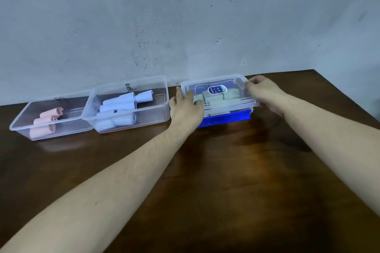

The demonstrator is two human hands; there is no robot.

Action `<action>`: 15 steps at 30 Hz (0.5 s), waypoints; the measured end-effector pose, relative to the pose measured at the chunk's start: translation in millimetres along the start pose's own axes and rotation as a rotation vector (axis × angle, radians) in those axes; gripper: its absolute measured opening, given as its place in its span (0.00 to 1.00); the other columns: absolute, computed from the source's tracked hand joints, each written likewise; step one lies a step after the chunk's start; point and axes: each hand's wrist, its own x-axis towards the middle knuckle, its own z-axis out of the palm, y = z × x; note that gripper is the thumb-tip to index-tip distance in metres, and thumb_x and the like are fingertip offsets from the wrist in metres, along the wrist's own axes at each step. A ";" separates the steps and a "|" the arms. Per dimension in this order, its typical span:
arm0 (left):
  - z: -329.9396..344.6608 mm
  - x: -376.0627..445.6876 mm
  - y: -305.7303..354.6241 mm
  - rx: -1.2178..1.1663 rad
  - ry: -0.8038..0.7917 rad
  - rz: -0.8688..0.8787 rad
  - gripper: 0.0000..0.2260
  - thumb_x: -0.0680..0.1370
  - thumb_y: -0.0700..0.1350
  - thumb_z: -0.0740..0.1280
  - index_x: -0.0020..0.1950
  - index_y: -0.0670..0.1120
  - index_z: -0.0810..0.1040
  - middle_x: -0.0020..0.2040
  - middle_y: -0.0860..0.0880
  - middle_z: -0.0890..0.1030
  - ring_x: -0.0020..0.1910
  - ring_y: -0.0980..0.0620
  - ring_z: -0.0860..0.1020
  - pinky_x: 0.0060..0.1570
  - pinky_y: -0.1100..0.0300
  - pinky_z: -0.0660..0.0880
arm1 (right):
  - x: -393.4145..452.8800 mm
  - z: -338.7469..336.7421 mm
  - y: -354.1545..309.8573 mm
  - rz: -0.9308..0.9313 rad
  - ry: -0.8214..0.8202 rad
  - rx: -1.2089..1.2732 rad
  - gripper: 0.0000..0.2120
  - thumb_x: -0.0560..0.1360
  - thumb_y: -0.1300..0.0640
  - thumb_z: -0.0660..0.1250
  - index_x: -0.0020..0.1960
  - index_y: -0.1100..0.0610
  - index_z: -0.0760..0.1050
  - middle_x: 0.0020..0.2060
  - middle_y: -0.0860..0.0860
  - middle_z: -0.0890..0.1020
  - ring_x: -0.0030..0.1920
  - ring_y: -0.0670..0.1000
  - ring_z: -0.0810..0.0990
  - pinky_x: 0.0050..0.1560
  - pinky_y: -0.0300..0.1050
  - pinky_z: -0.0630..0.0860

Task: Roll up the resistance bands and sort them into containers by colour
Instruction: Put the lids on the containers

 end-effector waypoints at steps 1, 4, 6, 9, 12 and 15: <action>-0.6 0.6 -0.1 0.012 -0.012 -0.001 0.24 0.82 0.46 0.52 0.79 0.45 0.59 0.81 0.42 0.48 0.80 0.46 0.44 0.76 0.53 0.43 | 0.5 0.3 0.1 -0.010 -0.007 -0.022 0.11 0.81 0.51 0.61 0.58 0.56 0.76 0.44 0.54 0.79 0.31 0.51 0.73 0.28 0.41 0.69; 0.5 0.4 -2.9 -0.075 -0.058 -0.013 0.24 0.83 0.44 0.52 0.79 0.43 0.58 0.81 0.43 0.47 0.80 0.45 0.49 0.77 0.50 0.52 | 2.4 1.8 -3.0 -0.054 -0.010 -0.071 0.13 0.82 0.52 0.60 0.58 0.56 0.79 0.49 0.54 0.82 0.36 0.50 0.77 0.35 0.43 0.72; 0.4 0.3 -8.8 -0.122 -0.059 -0.011 0.24 0.82 0.43 0.53 0.79 0.45 0.59 0.81 0.46 0.47 0.78 0.45 0.58 0.71 0.47 0.68 | 3.8 3.7 -3.9 -0.047 -0.006 -0.073 0.12 0.82 0.53 0.60 0.57 0.56 0.80 0.49 0.53 0.81 0.36 0.49 0.76 0.33 0.43 0.71; 0.8 3.7 -16.7 0.016 -0.060 0.106 0.23 0.82 0.42 0.54 0.78 0.43 0.60 0.81 0.44 0.50 0.79 0.43 0.55 0.74 0.47 0.62 | 8.0 5.9 -3.0 -0.046 -0.017 -0.110 0.13 0.82 0.52 0.59 0.58 0.57 0.79 0.50 0.54 0.82 0.36 0.49 0.76 0.34 0.43 0.71; -0.2 4.1 -12.2 0.241 0.070 0.300 0.22 0.81 0.38 0.56 0.76 0.44 0.67 0.78 0.44 0.60 0.77 0.44 0.56 0.76 0.54 0.54 | 10.9 5.7 -3.2 -0.061 -0.040 -0.151 0.16 0.82 0.50 0.60 0.65 0.56 0.76 0.55 0.55 0.81 0.37 0.51 0.76 0.37 0.44 0.72; -0.4 4.7 -6.4 0.377 0.041 0.498 0.26 0.75 0.32 0.58 0.70 0.49 0.75 0.70 0.49 0.74 0.68 0.45 0.70 0.67 0.56 0.64 | 16.3 6.9 -11.3 -0.099 -0.062 -0.166 0.27 0.81 0.52 0.61 0.78 0.51 0.61 0.66 0.55 0.75 0.56 0.57 0.79 0.52 0.47 0.76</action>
